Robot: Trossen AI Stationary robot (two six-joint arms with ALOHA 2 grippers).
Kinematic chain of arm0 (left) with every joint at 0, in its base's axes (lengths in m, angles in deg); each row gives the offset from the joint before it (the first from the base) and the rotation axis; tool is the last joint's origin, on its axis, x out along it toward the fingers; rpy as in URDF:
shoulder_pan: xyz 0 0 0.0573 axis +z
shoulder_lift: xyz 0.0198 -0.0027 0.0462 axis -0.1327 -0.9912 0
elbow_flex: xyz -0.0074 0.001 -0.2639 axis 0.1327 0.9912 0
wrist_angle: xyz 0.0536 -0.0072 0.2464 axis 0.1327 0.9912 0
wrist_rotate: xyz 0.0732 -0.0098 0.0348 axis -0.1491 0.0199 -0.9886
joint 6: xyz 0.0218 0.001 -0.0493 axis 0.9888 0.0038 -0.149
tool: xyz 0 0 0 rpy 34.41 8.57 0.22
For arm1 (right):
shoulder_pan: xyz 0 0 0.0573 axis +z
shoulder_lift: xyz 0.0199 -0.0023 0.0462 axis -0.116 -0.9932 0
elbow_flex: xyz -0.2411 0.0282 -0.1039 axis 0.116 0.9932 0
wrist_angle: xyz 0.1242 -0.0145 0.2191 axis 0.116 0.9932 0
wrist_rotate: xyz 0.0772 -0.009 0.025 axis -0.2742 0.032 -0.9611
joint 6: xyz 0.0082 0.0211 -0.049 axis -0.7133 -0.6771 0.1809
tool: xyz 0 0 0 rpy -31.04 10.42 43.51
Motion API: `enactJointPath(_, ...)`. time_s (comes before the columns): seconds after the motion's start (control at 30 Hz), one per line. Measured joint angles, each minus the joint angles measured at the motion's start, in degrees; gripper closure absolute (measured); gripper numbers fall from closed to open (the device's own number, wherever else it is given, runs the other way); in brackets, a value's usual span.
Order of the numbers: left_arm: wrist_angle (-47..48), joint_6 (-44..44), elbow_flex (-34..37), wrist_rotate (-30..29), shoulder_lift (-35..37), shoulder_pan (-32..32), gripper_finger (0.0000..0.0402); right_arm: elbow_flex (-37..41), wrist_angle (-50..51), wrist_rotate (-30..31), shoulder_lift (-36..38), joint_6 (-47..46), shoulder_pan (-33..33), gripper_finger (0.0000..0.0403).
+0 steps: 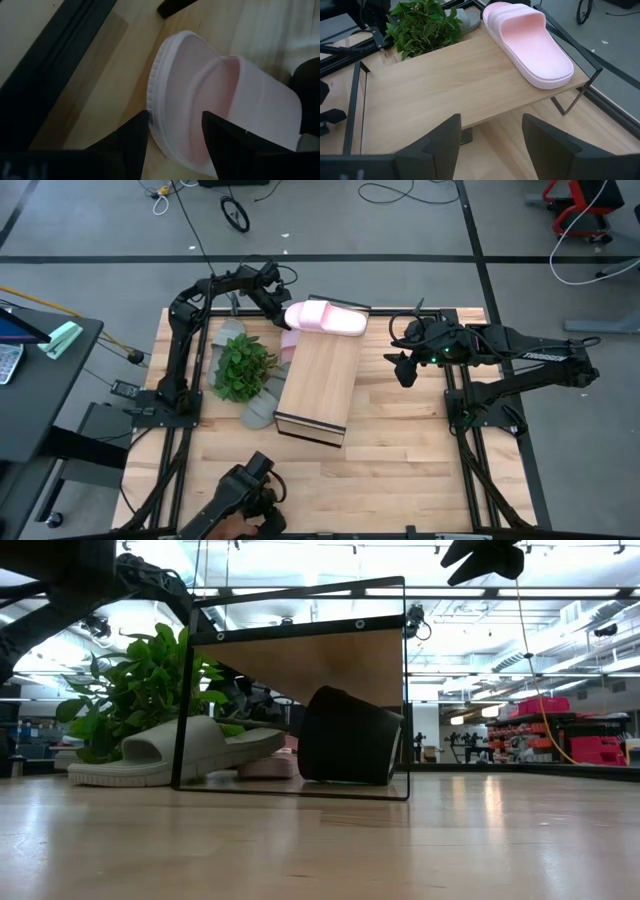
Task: Pick and place slides into the shelf
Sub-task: Put the pink slide on the shelf
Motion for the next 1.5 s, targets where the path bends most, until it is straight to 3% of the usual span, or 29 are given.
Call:
enactJointPath(0.23,-0.46,-0.16,0.0,-1.31,0.02,-0.29,0.0222,0.0,0.0,0.0,0.0,0.28,-0.01,0.0186)
enactJointPath(0.67,-1.56,-0.5,0.0,-7.96,0.07,-3.36,0.0276,0.0,0.0,0.02,0.0,0.37,0.0,0.0186)
enactJointPath(0.97,-2.38,-1.39,0.0,-8.99,0.04,-3.89,0.038,-0.02,0.02,0.44,0.0,0.39,-0.01,0.0186)
enactJointPath(1.5,0.76,-0.12,0.02,-9.38,1.96,-2.56,0.0381,-0.02,0.02,0.48,0.0,0.52,0.01,0.022)
